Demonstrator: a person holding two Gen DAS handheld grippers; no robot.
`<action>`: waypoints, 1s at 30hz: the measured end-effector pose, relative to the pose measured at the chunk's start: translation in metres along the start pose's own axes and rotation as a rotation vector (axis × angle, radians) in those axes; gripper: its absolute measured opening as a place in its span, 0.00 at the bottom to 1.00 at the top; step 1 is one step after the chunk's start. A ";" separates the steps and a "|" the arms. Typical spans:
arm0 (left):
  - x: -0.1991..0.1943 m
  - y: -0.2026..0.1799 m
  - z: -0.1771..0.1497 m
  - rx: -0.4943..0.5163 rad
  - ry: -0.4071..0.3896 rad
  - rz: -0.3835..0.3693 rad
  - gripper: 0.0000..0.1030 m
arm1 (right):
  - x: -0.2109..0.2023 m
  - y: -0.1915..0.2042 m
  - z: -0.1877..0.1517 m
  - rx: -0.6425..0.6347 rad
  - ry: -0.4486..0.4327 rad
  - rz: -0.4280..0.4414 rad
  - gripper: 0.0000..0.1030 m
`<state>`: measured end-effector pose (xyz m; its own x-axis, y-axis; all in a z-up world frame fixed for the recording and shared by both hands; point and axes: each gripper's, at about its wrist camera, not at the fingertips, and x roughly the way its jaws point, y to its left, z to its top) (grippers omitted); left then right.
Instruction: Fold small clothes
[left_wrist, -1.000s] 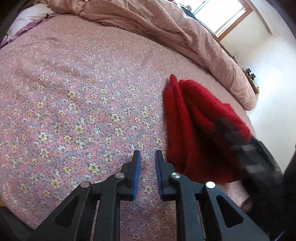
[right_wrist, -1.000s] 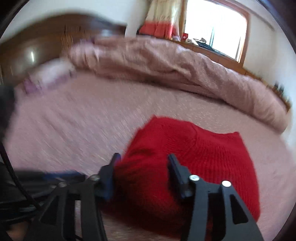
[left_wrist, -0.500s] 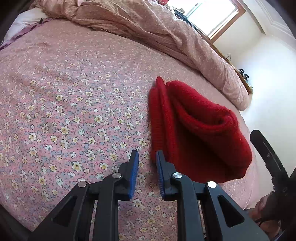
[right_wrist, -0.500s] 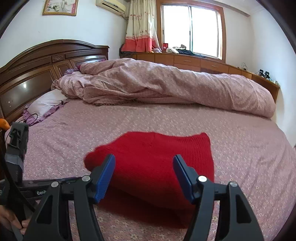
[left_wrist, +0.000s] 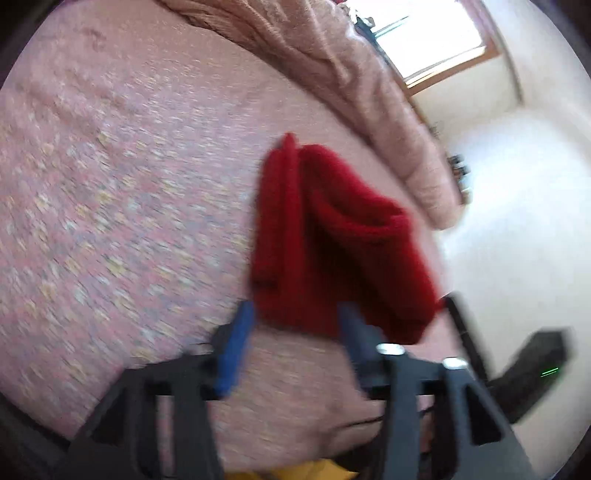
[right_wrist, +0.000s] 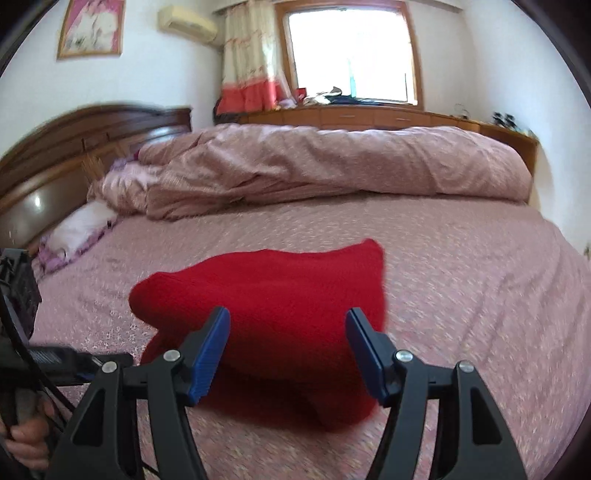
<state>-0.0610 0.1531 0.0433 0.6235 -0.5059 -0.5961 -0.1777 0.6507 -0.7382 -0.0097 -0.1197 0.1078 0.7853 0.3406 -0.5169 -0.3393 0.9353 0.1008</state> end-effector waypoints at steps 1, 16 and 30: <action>-0.001 -0.003 0.000 -0.010 -0.001 -0.033 0.63 | -0.006 -0.013 -0.008 0.043 -0.007 0.000 0.69; 0.038 -0.043 0.048 -0.077 0.057 -0.134 0.65 | -0.002 -0.087 -0.056 0.296 0.057 0.026 0.70; 0.060 -0.119 0.073 0.153 -0.060 -0.052 0.18 | 0.033 -0.063 -0.064 0.212 0.115 0.029 0.70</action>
<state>0.0531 0.0871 0.1186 0.6737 -0.5096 -0.5352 -0.0288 0.7055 -0.7081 0.0044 -0.1733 0.0296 0.7085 0.3653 -0.6038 -0.2350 0.9289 0.2863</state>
